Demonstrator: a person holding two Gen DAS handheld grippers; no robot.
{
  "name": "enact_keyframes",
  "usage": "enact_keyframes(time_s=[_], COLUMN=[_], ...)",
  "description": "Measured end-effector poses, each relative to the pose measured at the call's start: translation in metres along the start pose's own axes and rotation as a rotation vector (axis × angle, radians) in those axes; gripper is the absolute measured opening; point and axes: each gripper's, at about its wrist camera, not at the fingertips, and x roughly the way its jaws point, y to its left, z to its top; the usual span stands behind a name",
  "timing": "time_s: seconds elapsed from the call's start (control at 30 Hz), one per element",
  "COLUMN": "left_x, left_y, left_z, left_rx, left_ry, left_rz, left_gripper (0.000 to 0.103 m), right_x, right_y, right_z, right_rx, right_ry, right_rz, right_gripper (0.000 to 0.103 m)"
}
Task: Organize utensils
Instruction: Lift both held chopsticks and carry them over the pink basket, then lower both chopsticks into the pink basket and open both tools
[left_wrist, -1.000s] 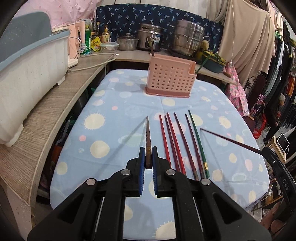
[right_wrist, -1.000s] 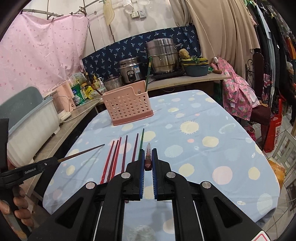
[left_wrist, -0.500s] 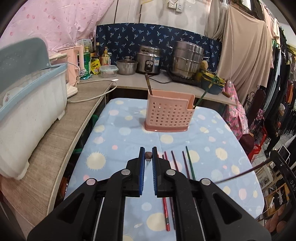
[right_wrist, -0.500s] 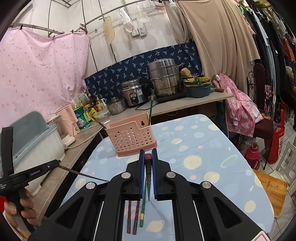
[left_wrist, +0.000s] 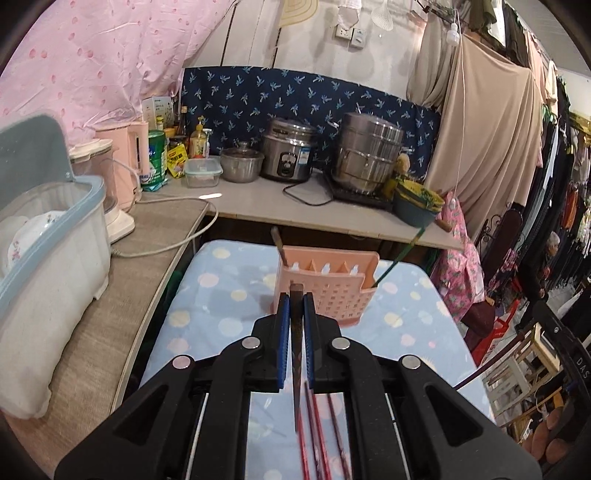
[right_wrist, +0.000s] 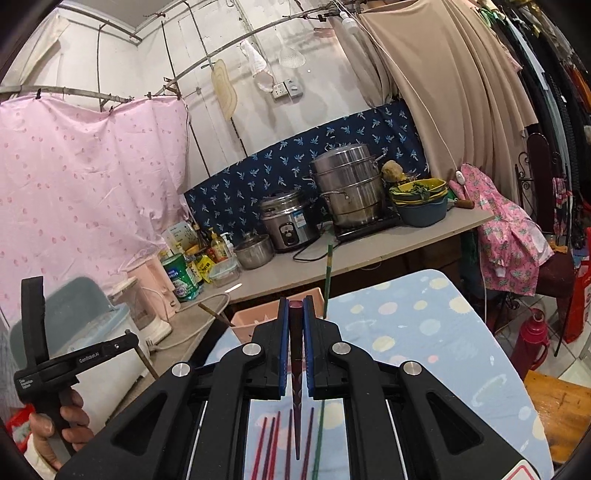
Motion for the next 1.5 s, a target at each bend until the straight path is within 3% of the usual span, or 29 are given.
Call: enact_keyframes(time_s=[0.4,0.67,0.87,1.13,1.4,1.47,1.5], left_x=[0.027,0.062,0.097,0.145,0.159,0.158,0.156], left_y=[-0.011,-0.011,0.001,0.017,0.022,0.022,0.023], left_z=[0.099,0.133,0.133,0.107,0.091,0.091,0.09], left_rx=[-0.057,-0.049,-0.061,-0.069,-0.063,-0.06,-0.061], left_ry=[-0.208,-0.281,-0.268,-0.17,-0.124,-0.124,-0.122], left_rz=[-0.006,0.043,0.063,0.075,0.079,0.086,0.086], left_gripper=[0.007,0.007,0.007,0.007,0.007,0.01,0.016], right_x=[0.077,0.142,0.189,0.231,0.235,0.231,0.228], right_y=[0.023,0.025,0.017,0.003,0.0,0.0,-0.001], right_z=[0.086,0.111,0.099,0.059,0.048,0.049,0.05], right_rx=[0.003,0.018,0.033,0.042,0.025,0.019,0.02], right_ry=[-0.126,-0.147,-0.099,0.009,0.021,0.017,0.013], right_rz=[0.045,0.052,0.037,0.01,-0.018,-0.027,-0.028], right_gripper=[0.007,0.007,0.007,0.007,0.01,0.012,0.012])
